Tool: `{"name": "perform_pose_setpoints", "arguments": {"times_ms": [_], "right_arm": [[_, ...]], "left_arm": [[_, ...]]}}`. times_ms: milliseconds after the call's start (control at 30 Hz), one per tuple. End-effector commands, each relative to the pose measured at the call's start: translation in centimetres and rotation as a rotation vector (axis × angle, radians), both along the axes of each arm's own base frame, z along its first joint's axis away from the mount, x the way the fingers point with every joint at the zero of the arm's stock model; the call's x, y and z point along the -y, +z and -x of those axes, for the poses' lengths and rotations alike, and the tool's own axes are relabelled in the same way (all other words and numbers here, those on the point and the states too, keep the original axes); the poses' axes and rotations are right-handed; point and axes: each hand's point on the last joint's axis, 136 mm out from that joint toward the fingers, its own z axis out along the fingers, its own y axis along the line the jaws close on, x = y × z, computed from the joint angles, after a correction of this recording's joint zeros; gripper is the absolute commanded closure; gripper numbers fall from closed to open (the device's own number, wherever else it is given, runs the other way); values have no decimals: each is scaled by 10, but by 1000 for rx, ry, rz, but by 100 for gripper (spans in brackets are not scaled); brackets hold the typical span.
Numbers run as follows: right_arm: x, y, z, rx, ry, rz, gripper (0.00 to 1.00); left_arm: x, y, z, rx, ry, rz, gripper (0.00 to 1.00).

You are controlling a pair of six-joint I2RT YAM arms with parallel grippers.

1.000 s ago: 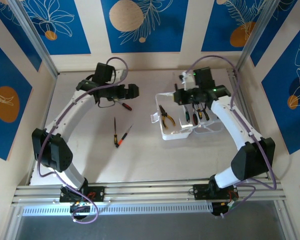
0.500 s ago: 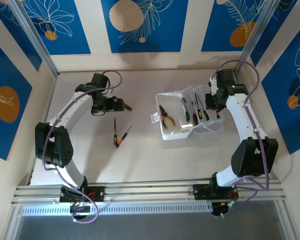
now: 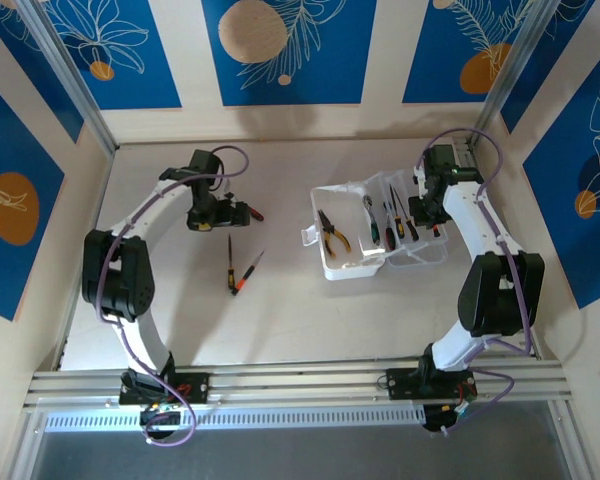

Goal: Pack the tool kit

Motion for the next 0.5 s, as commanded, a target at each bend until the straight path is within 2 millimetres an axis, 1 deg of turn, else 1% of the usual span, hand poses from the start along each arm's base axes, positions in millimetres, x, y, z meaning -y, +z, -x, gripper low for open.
{"name": "perform_pose_setpoints", "arguments": {"times_ms": [0,133,233,300,367,433,467], "right_arm": [[3,-6,4,-37,-6,14,75],[5,5,2,-19,-15,23,68],[5,19,4,4,-21,25,64],[3,31,5,26,-19,26,57],[-2,45,6,54,-9,28,43],[-10,58,6,86,10,22,22],[-16,63,6,102,26,11,13]], "left_arm": [[1,9,-12,22,-17,19,0],[3,10,-21,22,-18,22,0],[5,12,-31,26,-13,24,0],[6,13,-41,31,-3,19,0],[4,10,-51,26,27,4,0],[2,6,-64,26,58,-3,0],[2,3,-70,28,77,-3,0]]}}
